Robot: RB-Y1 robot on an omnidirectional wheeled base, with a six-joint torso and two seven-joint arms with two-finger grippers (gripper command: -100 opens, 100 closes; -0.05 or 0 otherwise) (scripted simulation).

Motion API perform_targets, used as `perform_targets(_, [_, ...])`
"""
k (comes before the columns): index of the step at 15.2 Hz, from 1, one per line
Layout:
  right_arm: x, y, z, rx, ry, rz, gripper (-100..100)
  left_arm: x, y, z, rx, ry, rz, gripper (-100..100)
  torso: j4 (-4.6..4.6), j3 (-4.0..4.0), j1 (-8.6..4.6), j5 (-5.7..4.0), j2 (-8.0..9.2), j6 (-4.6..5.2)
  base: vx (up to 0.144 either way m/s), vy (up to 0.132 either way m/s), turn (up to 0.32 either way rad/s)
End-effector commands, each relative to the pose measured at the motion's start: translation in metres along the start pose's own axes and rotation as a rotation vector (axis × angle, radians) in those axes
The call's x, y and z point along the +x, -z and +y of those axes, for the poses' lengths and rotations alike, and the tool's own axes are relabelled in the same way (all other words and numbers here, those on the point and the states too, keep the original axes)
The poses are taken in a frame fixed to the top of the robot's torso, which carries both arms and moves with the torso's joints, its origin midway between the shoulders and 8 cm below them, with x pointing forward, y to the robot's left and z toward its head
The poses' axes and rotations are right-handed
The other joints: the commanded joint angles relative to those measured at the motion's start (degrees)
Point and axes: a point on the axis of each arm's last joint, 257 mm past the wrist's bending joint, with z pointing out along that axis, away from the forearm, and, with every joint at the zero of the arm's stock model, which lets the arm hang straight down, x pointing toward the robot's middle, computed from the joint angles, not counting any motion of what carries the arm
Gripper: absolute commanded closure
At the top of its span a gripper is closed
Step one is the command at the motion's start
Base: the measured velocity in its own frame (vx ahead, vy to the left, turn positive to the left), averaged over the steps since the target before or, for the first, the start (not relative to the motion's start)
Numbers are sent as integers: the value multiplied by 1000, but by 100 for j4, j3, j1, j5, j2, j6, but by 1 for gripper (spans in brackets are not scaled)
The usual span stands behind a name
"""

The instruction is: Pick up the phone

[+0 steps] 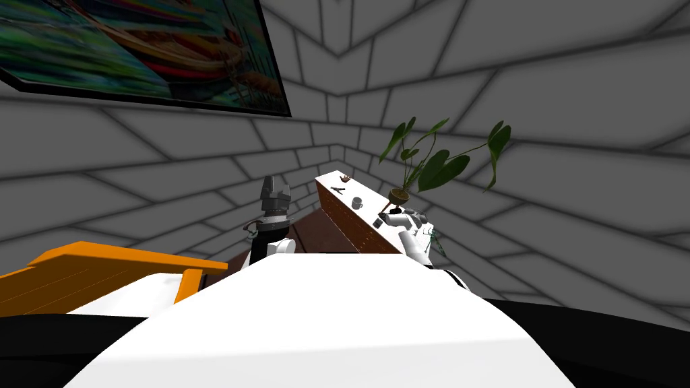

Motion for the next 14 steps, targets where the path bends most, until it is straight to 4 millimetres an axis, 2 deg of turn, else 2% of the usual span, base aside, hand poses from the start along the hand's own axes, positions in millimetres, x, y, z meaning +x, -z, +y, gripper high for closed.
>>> perform_targets(1, [8, -3, -4, 37, 23, 42, -100, 0, 0, 0, 0, 0, 0, 0, 0, 0, 0, 0, 0, 0, 15, 0, 31])
perform_targets(14, [47, -3, -26, 193, 114, 249, -100, 0, 0, 0, 0, 0, 0, 0, 0, 0, 1, 0, 0, 0, 16, 0, 36])
